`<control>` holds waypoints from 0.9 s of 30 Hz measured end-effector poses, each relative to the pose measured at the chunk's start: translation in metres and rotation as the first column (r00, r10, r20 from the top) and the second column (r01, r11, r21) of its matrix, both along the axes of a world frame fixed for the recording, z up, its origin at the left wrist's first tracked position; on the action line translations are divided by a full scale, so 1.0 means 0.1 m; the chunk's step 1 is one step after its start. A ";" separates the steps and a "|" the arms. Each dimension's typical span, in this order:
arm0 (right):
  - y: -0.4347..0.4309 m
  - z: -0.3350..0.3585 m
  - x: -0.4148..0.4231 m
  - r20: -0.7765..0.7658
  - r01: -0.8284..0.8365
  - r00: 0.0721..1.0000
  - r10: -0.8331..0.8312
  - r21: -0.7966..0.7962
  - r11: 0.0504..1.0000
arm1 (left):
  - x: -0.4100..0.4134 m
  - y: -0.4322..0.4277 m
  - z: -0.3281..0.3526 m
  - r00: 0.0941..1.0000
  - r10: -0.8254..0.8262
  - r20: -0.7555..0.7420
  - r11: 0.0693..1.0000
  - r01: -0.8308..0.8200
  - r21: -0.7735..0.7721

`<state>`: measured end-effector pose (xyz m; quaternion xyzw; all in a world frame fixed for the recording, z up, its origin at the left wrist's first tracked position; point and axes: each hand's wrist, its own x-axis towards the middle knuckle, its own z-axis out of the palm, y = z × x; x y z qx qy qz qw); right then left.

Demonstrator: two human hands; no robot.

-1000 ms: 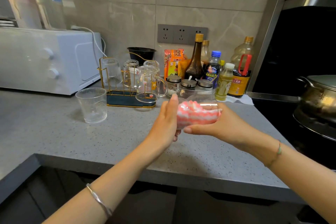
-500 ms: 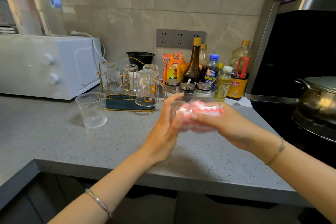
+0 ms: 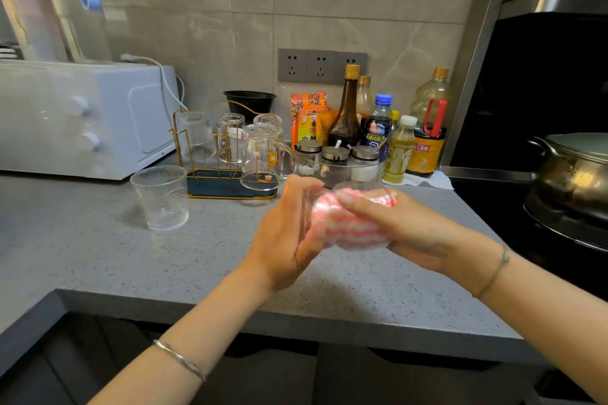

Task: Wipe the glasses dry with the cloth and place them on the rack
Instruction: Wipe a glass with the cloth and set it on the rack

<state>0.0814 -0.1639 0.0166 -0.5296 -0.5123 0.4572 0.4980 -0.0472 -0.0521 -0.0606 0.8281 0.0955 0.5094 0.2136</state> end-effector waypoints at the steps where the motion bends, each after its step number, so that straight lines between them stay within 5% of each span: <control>1: -0.01 0.00 0.02 -0.009 -0.011 1.000 0.011 -0.017 1.000 | -0.02 0.01 -0.01 1.000 0.000 -0.005 0.999 0.000 0.048; 4: 0.00 0.00 0.03 0.098 0.032 0.995 -0.036 0.042 0.999 | 0.01 -0.01 -0.03 1.000 0.009 0.004 1.000 -0.009 -0.014; 6: 0.00 0.02 0.04 0.261 0.060 0.960 -0.101 0.158 0.986 | 0.05 -0.12 0.03 0.997 -0.074 0.000 0.956 0.071 -0.285; 9: 0.01 0.02 0.03 0.536 -0.021 0.834 -0.133 0.271 0.962 | 0.11 -0.23 0.17 0.965 -0.248 0.088 0.595 0.224 -0.772; 11: 0.02 -0.01 0.02 0.582 -0.062 0.804 -0.121 0.284 0.957 | 0.12 -0.25 0.23 0.966 -0.228 0.120 0.470 0.217 -0.855; 15: 0.03 -0.05 -0.01 0.519 -0.068 0.849 -0.097 0.290 0.955 | 0.13 -0.24 0.17 0.983 -0.085 0.165 0.666 0.179 -0.724; 19: 0.02 -0.04 0.00 0.200 -0.032 0.980 0.001 0.153 0.988 | 0.09 -0.13 -0.01 0.979 -0.106 0.172 0.929 0.159 -0.335; 23: 0.03 -0.03 0.05 0.034 -0.036 0.999 0.035 0.031 0.999 | -0.01 0.00 -0.06 0.996 -0.076 0.046 0.997 0.075 0.010; 25: 0.05 -0.02 0.08 0.033 -0.013 0.999 0.012 0.021 1.000 | -0.03 0.01 -0.04 0.996 -0.090 -0.006 0.996 0.090 -0.007; 27: 0.07 0.01 0.14 0.071 0.009 0.997 -0.010 0.017 1.000 | 0.01 -0.02 0.00 0.988 -0.139 -0.067 0.969 0.122 -0.213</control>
